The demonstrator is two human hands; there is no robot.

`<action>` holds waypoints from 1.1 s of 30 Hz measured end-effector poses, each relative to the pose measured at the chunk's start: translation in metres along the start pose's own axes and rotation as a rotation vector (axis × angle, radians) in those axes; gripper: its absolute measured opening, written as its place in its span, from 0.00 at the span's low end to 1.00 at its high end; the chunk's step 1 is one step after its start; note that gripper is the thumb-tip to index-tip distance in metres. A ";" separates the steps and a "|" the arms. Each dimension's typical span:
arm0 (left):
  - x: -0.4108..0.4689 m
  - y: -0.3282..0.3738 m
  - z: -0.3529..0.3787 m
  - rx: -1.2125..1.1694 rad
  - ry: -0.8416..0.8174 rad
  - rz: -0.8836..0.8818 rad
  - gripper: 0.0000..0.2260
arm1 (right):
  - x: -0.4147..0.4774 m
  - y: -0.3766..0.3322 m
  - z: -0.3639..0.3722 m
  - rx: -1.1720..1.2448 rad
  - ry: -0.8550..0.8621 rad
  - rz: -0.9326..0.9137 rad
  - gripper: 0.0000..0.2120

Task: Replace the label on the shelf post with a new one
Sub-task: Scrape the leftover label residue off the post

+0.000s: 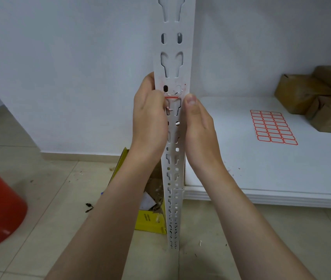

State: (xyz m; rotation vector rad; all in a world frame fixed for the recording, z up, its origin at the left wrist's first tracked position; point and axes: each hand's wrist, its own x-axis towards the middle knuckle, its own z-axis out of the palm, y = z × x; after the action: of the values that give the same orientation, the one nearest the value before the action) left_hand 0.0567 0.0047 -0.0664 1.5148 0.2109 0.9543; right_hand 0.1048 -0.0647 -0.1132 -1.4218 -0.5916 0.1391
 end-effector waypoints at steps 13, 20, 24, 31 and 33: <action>-0.006 0.000 0.008 -0.075 0.005 0.018 0.04 | -0.002 -0.003 0.001 -0.014 0.001 0.010 0.23; -0.002 0.006 0.015 -0.005 0.078 -0.027 0.10 | -0.001 -0.001 0.000 -0.039 -0.002 0.004 0.24; -0.004 0.005 0.015 0.001 0.098 -0.017 0.10 | -0.001 -0.002 0.000 -0.033 -0.008 0.006 0.23; -0.003 0.002 0.015 0.006 0.092 0.000 0.09 | -0.001 -0.001 0.001 -0.012 -0.008 0.011 0.23; -0.003 0.000 0.014 0.004 0.092 0.003 0.10 | -0.001 -0.001 0.001 -0.012 -0.014 0.010 0.23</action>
State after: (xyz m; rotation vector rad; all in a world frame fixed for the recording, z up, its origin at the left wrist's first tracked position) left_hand 0.0640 -0.0079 -0.0656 1.4768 0.2768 1.0275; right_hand 0.1036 -0.0646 -0.1126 -1.4368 -0.5976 0.1539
